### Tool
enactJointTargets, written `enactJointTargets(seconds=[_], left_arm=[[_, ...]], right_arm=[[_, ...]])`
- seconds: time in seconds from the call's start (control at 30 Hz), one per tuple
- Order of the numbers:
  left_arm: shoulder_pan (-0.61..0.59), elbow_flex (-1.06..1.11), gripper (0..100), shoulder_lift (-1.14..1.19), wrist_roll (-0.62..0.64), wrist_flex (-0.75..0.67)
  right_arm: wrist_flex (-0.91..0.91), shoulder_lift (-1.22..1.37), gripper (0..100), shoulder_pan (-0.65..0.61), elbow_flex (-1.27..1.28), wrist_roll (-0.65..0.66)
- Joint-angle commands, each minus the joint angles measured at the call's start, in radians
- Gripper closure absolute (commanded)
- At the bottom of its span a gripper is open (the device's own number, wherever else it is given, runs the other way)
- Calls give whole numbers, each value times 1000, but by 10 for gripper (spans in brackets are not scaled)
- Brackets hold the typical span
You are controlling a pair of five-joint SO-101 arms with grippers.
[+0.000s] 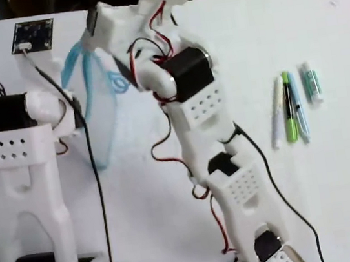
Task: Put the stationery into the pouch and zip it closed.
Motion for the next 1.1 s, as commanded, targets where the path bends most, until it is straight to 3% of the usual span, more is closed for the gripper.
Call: enactJointTargets(seconds=[0.0,0.4,1.07], left_arm=[[-25,14,977,102,3,0],[-25,14,977,102,3,0],[-25,14,978,102,3,0]], right_arm=[[1,-71,981,-24,-17,-14],[108,-82,981,-73,-11,-3],[194,33,977,-130,-15,307]])
